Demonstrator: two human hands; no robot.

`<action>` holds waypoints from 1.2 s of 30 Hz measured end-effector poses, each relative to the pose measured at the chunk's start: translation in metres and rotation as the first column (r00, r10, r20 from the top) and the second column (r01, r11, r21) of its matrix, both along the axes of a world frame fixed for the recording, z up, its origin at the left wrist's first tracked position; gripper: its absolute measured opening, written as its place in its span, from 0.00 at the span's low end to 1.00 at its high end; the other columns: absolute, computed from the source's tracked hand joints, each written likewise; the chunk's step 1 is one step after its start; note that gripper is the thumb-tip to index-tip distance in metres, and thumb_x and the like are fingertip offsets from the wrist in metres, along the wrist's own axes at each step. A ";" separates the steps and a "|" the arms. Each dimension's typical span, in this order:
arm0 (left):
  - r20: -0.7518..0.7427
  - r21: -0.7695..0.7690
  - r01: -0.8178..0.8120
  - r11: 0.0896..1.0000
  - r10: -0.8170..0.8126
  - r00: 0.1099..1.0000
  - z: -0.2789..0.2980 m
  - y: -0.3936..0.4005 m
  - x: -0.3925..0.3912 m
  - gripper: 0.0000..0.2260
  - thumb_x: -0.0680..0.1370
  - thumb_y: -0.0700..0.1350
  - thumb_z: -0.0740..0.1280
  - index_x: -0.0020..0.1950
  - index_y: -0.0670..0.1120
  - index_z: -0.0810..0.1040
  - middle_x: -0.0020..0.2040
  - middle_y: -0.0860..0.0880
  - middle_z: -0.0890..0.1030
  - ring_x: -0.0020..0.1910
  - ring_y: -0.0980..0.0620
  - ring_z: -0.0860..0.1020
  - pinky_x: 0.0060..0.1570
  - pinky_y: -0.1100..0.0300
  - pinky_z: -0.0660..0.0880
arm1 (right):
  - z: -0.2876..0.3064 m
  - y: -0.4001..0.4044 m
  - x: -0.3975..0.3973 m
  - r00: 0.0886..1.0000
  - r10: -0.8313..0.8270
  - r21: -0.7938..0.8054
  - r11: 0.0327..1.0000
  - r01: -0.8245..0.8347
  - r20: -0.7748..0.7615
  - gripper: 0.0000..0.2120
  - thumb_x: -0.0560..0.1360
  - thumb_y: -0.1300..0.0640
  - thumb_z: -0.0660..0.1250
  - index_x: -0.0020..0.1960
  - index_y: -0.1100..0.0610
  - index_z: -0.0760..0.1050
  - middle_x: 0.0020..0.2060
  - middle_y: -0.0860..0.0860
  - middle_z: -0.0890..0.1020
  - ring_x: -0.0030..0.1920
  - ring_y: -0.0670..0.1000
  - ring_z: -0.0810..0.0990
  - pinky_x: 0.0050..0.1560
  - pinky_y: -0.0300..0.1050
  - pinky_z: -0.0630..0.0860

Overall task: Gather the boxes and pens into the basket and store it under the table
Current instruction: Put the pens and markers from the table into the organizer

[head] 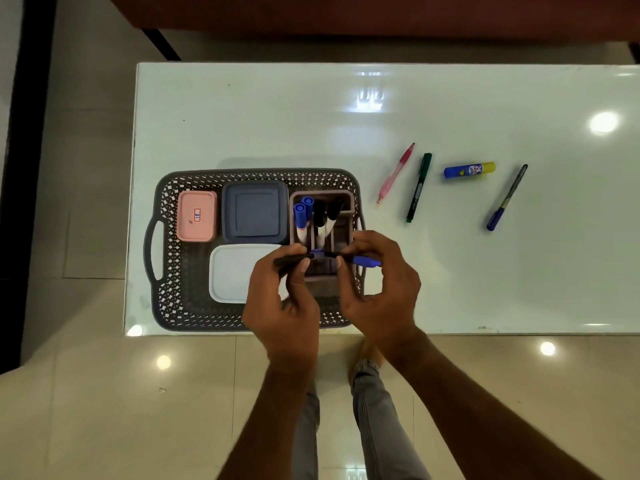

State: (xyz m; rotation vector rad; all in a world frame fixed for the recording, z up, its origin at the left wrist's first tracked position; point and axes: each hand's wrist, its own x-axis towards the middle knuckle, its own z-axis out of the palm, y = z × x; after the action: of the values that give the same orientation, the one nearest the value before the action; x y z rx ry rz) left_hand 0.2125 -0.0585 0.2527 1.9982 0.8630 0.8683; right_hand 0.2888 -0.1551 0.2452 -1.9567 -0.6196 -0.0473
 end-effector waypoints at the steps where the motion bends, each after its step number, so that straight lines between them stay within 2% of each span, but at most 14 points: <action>1: 0.002 0.032 0.001 0.999 -0.001 1.000 0.002 0.001 0.000 0.07 0.76 0.30 0.72 0.53 0.32 0.81 0.49 0.42 0.84 0.50 0.48 0.84 0.53 0.53 0.82 | 0.000 0.000 -0.001 1.000 -0.003 0.009 1.000 0.003 0.011 0.21 0.70 0.67 0.75 0.59 0.59 0.71 0.44 0.59 0.84 0.47 0.50 0.81 0.57 0.33 0.78; 7: -0.023 0.077 0.004 0.997 -0.002 1.000 0.002 0.003 -0.003 0.05 0.78 0.32 0.68 0.50 0.30 0.81 0.46 0.38 0.84 0.47 0.46 0.83 0.51 0.54 0.82 | -0.001 0.002 -0.005 0.998 0.004 0.011 1.000 -0.004 0.061 0.16 0.72 0.62 0.72 0.57 0.63 0.74 0.44 0.60 0.84 0.47 0.50 0.81 0.59 0.34 0.77; 11: -0.074 0.050 0.054 0.997 -0.050 0.996 -0.005 0.004 -0.001 0.05 0.76 0.27 0.69 0.51 0.31 0.80 0.47 0.38 0.83 0.49 0.47 0.82 0.54 0.59 0.80 | -0.011 0.002 -0.005 0.999 0.028 -0.090 0.996 -0.026 0.031 0.16 0.69 0.66 0.76 0.54 0.70 0.77 0.46 0.61 0.84 0.49 0.50 0.80 0.62 0.30 0.74; 13: -0.120 0.008 0.062 0.998 -0.061 0.991 -0.012 0.003 -0.001 0.07 0.76 0.27 0.69 0.53 0.32 0.80 0.49 0.39 0.83 0.52 0.50 0.81 0.58 0.64 0.78 | -0.017 0.002 -0.005 0.999 0.044 -0.121 0.992 -0.046 -0.020 0.20 0.68 0.68 0.77 0.58 0.69 0.76 0.47 0.60 0.84 0.50 0.51 0.80 0.61 0.35 0.76; 16: -0.193 -0.039 0.060 0.997 -0.067 0.979 -0.023 0.003 -0.001 0.09 0.77 0.28 0.68 0.57 0.34 0.80 0.51 0.41 0.83 0.55 0.55 0.79 0.61 0.71 0.73 | -0.024 0.004 -0.006 0.996 0.061 -0.161 0.984 -0.070 -0.062 0.26 0.70 0.65 0.76 0.64 0.61 0.71 0.49 0.59 0.84 0.50 0.50 0.82 0.59 0.40 0.78; 20: -0.257 -0.105 0.049 0.993 -0.075 0.963 -0.030 0.004 0.002 0.10 0.79 0.34 0.68 0.60 0.36 0.79 0.54 0.43 0.83 0.56 0.51 0.80 0.61 0.71 0.72 | -0.030 0.005 -0.004 0.994 0.050 -0.227 0.971 -0.072 -0.102 0.25 0.71 0.63 0.74 0.65 0.61 0.71 0.51 0.59 0.84 0.49 0.56 0.85 0.55 0.46 0.81; 23: -0.312 -0.121 0.034 0.992 -0.070 0.947 -0.032 0.004 0.005 0.11 0.80 0.37 0.68 0.62 0.39 0.79 0.55 0.43 0.83 0.57 0.48 0.80 0.62 0.68 0.72 | -0.032 0.005 -0.004 0.991 0.064 -0.269 0.959 -0.094 -0.118 0.25 0.72 0.62 0.74 0.66 0.60 0.71 0.51 0.58 0.84 0.49 0.55 0.84 0.55 0.44 0.79; 27: -0.333 -0.101 0.037 0.994 -0.069 0.940 -0.033 0.006 0.008 0.11 0.80 0.39 0.68 0.62 0.39 0.79 0.54 0.43 0.83 0.56 0.48 0.79 0.61 0.75 0.67 | -0.033 0.005 -0.002 0.988 0.049 -0.333 0.938 -0.096 -0.148 0.25 0.72 0.61 0.74 0.67 0.61 0.71 0.52 0.57 0.83 0.49 0.55 0.83 0.52 0.46 0.80; 29: -0.336 -0.113 0.034 0.993 -0.071 0.939 -0.032 0.007 0.009 0.11 0.80 0.42 0.67 0.62 0.40 0.80 0.54 0.43 0.83 0.55 0.48 0.80 0.60 0.72 0.70 | -0.033 0.006 -0.002 0.986 0.047 -0.343 0.934 -0.099 -0.158 0.25 0.73 0.59 0.72 0.68 0.60 0.70 0.52 0.58 0.83 0.50 0.56 0.83 0.54 0.44 0.77; 31: -0.323 -0.116 0.038 0.993 -0.074 0.944 -0.031 0.007 0.009 0.13 0.80 0.43 0.66 0.62 0.40 0.79 0.54 0.44 0.83 0.55 0.48 0.80 0.59 0.63 0.75 | -0.032 0.007 -0.002 0.985 0.053 -0.347 0.932 -0.108 -0.163 0.25 0.73 0.57 0.71 0.68 0.61 0.71 0.54 0.58 0.83 0.51 0.57 0.83 0.55 0.44 0.76; 36: -0.284 -0.125 0.023 0.992 -0.058 0.957 -0.029 0.007 0.005 0.16 0.79 0.39 0.71 0.66 0.41 0.77 0.57 0.44 0.82 0.57 0.46 0.80 0.60 0.52 0.78 | -0.029 0.004 -0.002 0.975 0.047 -0.364 0.923 -0.126 -0.218 0.28 0.74 0.58 0.74 0.71 0.62 0.71 0.58 0.58 0.83 0.56 0.58 0.83 0.59 0.50 0.78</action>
State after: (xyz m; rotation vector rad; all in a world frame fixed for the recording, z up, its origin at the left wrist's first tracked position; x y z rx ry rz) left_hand 0.2175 -0.0518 0.2236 2.0561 1.0070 0.4956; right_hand 0.2870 -0.1512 0.2163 -2.2632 -0.6093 0.3509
